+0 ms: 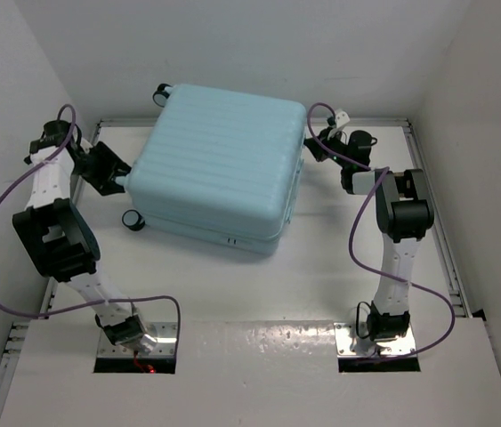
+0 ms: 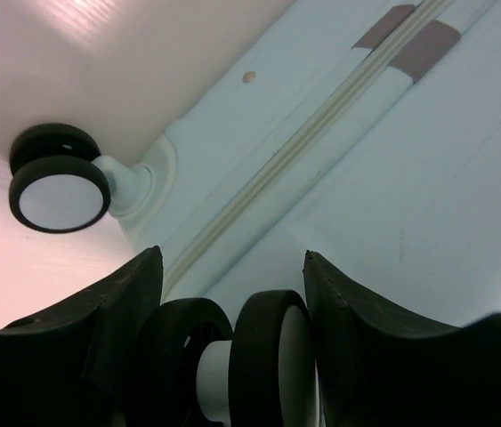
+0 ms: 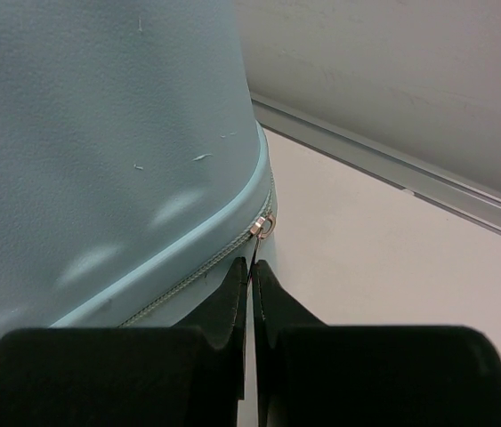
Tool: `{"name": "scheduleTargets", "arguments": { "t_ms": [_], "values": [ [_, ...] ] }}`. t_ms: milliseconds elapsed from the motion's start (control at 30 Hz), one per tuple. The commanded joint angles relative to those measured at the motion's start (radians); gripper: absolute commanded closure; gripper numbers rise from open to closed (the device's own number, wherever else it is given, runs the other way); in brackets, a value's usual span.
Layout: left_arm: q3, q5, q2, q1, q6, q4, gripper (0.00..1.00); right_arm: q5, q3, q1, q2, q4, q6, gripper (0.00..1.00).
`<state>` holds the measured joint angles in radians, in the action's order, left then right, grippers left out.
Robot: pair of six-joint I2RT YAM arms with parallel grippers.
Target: Pack the luggage
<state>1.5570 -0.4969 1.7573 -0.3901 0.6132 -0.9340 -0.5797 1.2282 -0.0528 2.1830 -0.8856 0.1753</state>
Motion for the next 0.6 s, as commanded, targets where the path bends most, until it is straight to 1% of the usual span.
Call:
{"name": "scheduleTargets", "arguments": {
  "t_ms": [0,100,133,233,400,433,467,500,533,567],
  "values": [
    [0.214,-0.173,0.032,-0.021,-0.065,0.017,1.0,-0.097,0.014,-0.045,-0.037,-0.01,-0.005,1.0],
    [0.343,-0.173,0.103,-0.043,-0.066,0.055,1.0,-0.121,-0.009,-0.051,-0.055,-0.019,-0.003,1.0],
    [0.415,-0.164,0.123,-0.043,-0.078,0.055,1.0,-0.121,-0.013,-0.058,-0.063,-0.021,-0.003,1.0],
    [0.52,-0.154,0.192,-0.055,-0.087,0.066,1.0,-0.16,-0.041,-0.074,-0.089,-0.03,0.007,1.0],
    [0.63,-0.144,0.272,-0.073,-0.087,0.138,0.99,-0.198,-0.056,-0.12,-0.112,-0.059,0.056,1.0],
    [0.644,-0.163,0.283,-0.085,-0.06,0.152,0.83,-0.206,-0.058,-0.14,-0.112,-0.064,0.065,1.0],
    [0.644,-0.175,0.294,-0.096,-0.05,0.167,0.23,-0.207,-0.058,-0.147,-0.114,-0.065,0.075,1.0],
    [0.644,-0.158,0.282,-0.096,-0.041,0.167,0.0,-0.207,-0.049,-0.163,-0.105,-0.073,0.087,1.0],
    [0.644,-0.158,0.281,-0.096,-0.026,0.167,0.0,-0.216,-0.045,-0.173,-0.104,-0.079,0.093,1.0],
    [0.591,-0.144,0.239,-0.107,-0.014,0.158,0.0,-0.218,-0.042,-0.176,-0.103,-0.079,0.095,1.0]
  ]
}}
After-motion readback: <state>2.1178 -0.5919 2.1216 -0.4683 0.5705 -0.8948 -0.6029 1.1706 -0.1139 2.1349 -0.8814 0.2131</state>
